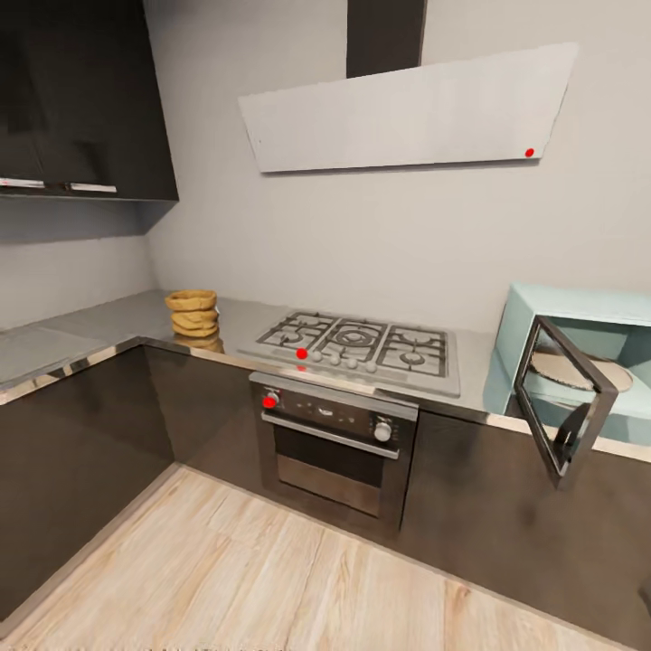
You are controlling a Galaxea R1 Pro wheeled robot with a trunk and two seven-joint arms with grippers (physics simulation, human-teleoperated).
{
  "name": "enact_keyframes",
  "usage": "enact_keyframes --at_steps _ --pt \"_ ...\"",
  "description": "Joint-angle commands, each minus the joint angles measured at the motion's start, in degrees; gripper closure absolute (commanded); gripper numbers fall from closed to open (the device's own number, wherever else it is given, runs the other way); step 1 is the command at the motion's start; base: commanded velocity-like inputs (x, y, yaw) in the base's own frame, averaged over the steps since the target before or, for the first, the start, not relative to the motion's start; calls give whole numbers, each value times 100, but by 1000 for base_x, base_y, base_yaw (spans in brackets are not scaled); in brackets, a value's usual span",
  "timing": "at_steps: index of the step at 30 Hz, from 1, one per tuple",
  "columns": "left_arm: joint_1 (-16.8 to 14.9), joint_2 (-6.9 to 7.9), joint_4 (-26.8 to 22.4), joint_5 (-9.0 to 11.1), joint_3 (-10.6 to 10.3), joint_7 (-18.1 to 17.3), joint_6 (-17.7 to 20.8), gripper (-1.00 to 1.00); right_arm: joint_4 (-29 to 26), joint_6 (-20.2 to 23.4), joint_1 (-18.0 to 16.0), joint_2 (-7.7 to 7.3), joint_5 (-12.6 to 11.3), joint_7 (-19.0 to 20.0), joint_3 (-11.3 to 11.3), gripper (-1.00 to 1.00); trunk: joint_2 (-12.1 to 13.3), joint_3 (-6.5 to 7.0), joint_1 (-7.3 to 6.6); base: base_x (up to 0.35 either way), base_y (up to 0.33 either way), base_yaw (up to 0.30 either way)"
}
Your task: In the kitchen, take the popcorn bag from the countertop, put it into the microwave, and heat it until the popcorn is cooked so the cooked popcorn ends up inside the bag.
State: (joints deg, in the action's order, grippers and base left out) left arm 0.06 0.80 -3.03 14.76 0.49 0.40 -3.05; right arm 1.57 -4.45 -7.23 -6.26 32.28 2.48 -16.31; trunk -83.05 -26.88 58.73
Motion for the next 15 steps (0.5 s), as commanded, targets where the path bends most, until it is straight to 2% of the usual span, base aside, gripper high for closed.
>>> enact_keyframes --at_steps 1,9,15 --pt "2 -1 -5 19 3 4 -10 -100 18 -39 -7 -5 32 9 -48 -100 -3 -5 0 0 0 278" --pt "1 -1 -5 18 3 4 -10 -100 19 -5 -7 6 24 -5 -47 -100 -3 -5 0 0 0 278" --pt "-2 -1 -5 20 3 4 -11 -100 19 -12 -7 71 24 -9 -39 -100 -3 -5 0 0 0 278"
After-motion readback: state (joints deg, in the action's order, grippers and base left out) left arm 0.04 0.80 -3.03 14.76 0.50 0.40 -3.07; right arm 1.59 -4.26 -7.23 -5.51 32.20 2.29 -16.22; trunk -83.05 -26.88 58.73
